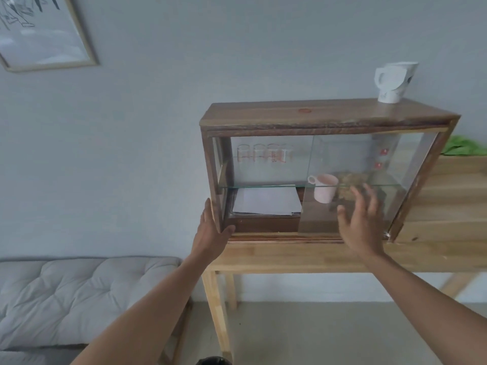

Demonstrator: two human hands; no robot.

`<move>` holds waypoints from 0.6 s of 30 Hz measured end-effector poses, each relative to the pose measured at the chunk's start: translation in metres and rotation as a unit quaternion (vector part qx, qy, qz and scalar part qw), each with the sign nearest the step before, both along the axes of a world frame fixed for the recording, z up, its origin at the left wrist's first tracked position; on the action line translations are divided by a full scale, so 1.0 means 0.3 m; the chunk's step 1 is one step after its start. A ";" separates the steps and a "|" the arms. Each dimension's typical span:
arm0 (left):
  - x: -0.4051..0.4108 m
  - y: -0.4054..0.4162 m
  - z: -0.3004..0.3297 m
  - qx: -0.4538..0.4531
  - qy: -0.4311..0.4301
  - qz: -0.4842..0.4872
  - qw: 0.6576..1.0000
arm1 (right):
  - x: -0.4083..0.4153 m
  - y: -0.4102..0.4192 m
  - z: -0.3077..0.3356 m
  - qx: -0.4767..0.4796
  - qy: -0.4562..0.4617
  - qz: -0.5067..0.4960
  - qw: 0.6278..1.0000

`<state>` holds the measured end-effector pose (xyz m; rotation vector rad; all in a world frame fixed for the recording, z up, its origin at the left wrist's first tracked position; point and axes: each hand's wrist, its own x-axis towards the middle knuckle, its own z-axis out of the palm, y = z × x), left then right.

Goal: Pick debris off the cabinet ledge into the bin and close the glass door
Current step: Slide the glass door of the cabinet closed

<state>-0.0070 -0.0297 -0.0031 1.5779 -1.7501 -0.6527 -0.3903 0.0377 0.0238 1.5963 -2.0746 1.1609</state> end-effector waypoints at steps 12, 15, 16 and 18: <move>-0.051 -0.015 -0.004 -0.010 0.055 -0.017 0.998 | -0.196 -0.079 0.095 0.024 -0.070 -0.040 0.996; -0.053 -0.010 -0.002 -0.010 0.052 -0.017 0.998 | -0.201 -0.095 0.083 0.024 -0.058 -0.051 0.997; -0.052 -0.010 -0.002 -0.009 0.054 -0.017 0.998 | -0.204 -0.099 0.080 0.022 -0.054 -0.054 0.997; -0.051 -0.010 -0.002 -0.008 0.052 -0.018 0.998 | -0.208 -0.104 0.073 0.021 -0.045 -0.060 0.997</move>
